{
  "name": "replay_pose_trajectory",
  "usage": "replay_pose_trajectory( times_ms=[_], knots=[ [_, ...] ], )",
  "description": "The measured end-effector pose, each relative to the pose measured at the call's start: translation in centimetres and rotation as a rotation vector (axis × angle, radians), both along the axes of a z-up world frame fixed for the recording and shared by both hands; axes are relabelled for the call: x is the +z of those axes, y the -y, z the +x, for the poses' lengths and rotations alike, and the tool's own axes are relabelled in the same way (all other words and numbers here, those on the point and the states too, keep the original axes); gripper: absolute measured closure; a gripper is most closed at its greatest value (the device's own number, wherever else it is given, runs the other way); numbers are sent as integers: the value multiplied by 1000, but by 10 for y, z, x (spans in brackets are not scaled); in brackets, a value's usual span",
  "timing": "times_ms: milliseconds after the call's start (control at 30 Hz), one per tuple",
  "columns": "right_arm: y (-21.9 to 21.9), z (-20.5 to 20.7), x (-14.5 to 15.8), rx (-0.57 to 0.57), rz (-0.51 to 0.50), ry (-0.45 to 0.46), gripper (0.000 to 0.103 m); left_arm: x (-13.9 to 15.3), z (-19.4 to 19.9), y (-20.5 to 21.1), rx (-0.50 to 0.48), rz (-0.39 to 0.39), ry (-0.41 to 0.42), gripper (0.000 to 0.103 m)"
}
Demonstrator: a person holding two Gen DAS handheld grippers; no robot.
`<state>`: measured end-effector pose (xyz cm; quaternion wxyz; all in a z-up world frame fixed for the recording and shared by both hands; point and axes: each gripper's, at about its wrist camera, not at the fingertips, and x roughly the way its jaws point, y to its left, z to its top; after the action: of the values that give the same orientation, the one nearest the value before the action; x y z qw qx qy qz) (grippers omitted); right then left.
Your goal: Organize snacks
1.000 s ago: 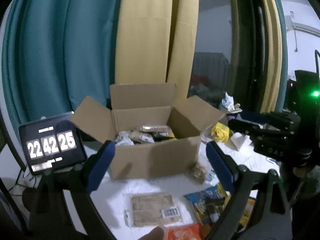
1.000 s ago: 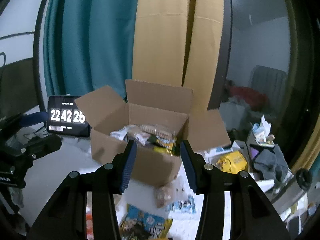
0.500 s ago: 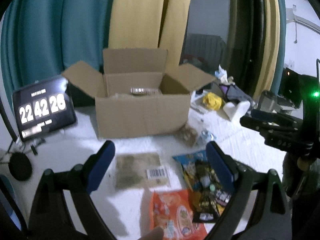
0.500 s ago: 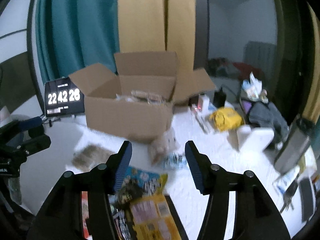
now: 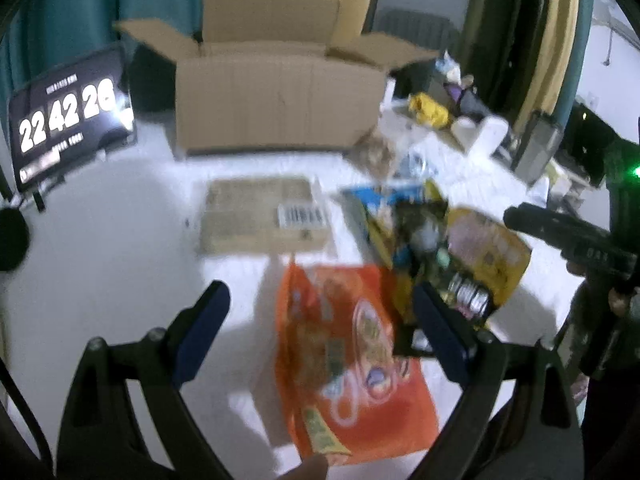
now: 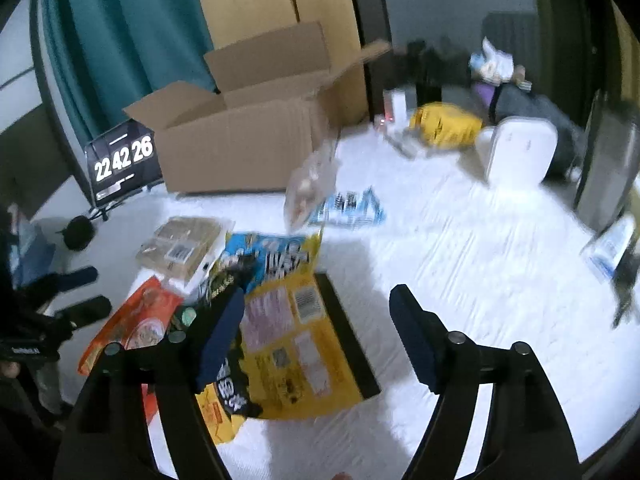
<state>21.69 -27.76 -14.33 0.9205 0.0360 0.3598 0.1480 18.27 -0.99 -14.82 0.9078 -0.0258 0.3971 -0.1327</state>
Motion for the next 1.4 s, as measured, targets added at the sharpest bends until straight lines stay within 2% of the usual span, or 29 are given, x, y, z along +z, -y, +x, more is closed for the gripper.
replay_pose_trajectory(
  times_ms=[67,200,367,467,500,533,600,633,767,967,1067,1400],
  knots=[
    [1,1,-12,16,27,-31,19,-10,1,1,-6,5,-37,10],
    [-5,0,-29,66,62,-66,18,-27,1,3,-24,-9,-115,10],
    [-23,2,-51,105,42,-140,17,-42,3,17,-57,23,-163,10],
    [-34,-4,-54,113,3,-120,17,-44,1,24,-69,55,-143,11],
    [-35,-4,-54,114,3,-121,17,-44,0,25,-74,59,-137,19],
    [-36,-4,-55,110,-1,-120,19,-42,0,26,-79,68,-127,36],
    [-37,-4,-55,140,32,-126,39,-40,1,26,-76,72,-122,47],
    [-37,-3,-54,164,59,-136,53,-39,1,26,-82,76,-119,49],
    [-42,-8,-46,189,44,-108,74,-32,-3,28,-97,89,-84,61],
    [-38,-13,-20,194,34,-40,86,-17,-7,26,-98,96,-36,67],
    [-33,-14,-4,182,30,-1,90,-1,-11,24,-78,143,35,68],
    [-30,-1,53,160,22,136,90,41,1,7,-36,133,134,69]
  ],
)
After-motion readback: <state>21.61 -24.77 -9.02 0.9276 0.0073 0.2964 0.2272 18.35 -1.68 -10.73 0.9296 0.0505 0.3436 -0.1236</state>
